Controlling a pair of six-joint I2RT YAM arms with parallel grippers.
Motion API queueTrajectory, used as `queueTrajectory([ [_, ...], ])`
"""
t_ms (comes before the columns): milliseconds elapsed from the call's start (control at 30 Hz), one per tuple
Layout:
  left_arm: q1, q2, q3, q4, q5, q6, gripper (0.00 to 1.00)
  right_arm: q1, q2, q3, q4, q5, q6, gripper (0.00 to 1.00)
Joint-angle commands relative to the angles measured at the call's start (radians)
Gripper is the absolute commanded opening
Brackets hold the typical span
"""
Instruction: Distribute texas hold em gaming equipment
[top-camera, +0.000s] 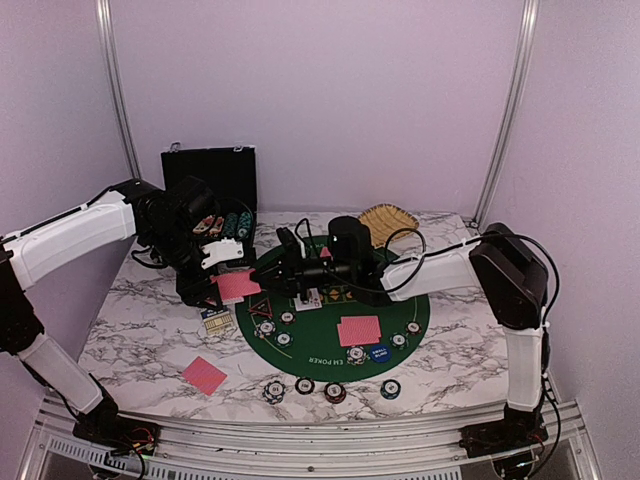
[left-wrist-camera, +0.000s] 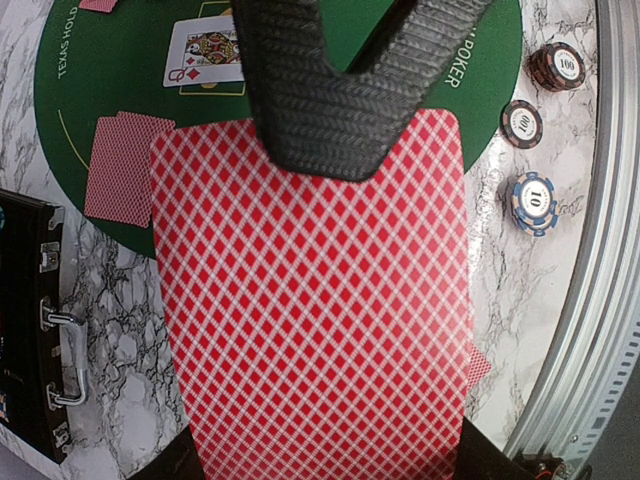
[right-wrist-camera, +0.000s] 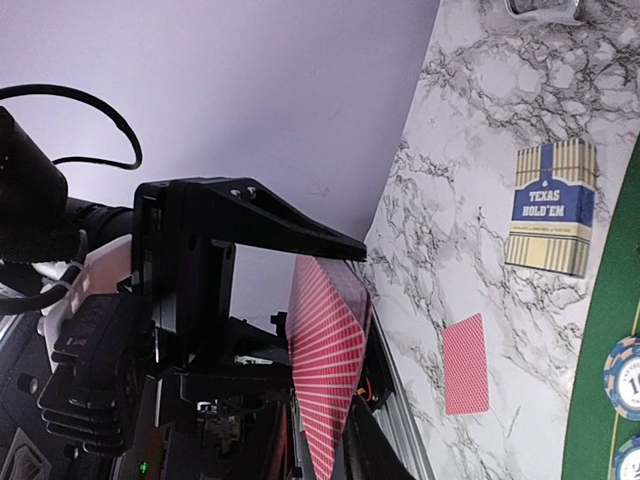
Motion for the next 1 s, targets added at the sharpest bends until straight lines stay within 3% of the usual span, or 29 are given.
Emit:
queueTrajectory([
  [0, 0.000, 0.007, 0.030, -0.006, 0.016, 0.003, 0.00, 0.011, 0.003, 0.006, 0.083, -0.029, 0.045, 0.20],
  [167, 0.000, 0.002, 0.026, -0.005, 0.014, 0.004, 0.00, 0.008, 0.001, 0.006, 0.060, -0.033, 0.035, 0.14],
  [367, 0.000, 0.000, 0.022, -0.006, 0.013, 0.003, 0.00, 0.001, -0.010, 0.011, 0.017, -0.035, 0.012, 0.00],
  [833, 0.000, -0.003, 0.015, -0.006, 0.009, 0.003, 0.00, -0.112, -0.153, -0.042, -0.254, -0.030, -0.188, 0.00],
  [967, 0.000, -0.004, 0.012, -0.007, 0.002, 0.003, 0.00, -0.178, -0.209, -0.015, -0.490, 0.014, -0.365, 0.00],
])
